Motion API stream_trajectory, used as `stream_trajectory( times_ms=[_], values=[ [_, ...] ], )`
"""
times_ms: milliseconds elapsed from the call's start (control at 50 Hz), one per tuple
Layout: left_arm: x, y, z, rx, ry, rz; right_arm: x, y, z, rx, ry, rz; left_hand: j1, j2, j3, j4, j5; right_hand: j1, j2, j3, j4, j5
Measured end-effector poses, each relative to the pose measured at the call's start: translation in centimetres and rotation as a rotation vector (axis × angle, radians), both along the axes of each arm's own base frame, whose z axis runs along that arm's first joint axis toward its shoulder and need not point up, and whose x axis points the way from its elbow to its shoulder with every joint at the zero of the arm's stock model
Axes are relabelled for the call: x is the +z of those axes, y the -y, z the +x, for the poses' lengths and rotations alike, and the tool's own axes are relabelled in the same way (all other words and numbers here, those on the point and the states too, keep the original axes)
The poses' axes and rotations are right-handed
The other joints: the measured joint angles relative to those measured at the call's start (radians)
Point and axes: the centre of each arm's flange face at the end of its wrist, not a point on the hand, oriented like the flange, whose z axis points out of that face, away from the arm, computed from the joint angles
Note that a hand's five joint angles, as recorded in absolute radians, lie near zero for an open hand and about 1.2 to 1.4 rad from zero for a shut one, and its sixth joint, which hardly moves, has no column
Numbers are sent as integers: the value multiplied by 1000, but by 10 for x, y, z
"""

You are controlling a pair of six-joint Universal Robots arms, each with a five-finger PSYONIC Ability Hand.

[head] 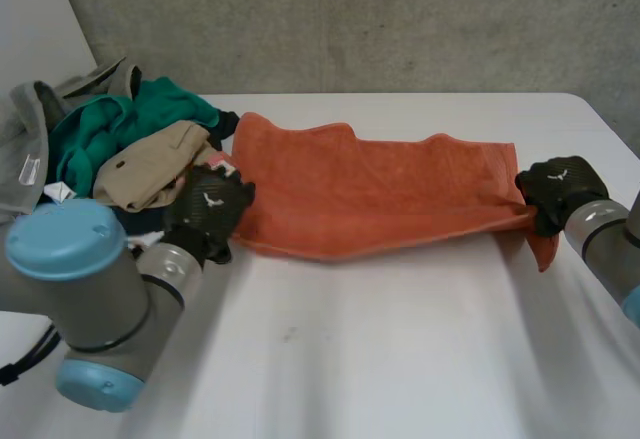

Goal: Fold the laundry.

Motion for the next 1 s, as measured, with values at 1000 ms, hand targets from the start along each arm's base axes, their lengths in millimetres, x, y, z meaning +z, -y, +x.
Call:
stream_trajectory(
  times_ms=[1000],
  values=[
    [-58,131,33,-174,14,10,-14,-3,-16,51,41,75,148,125,109,118,130,0,0,0,0,0]
  ],
)
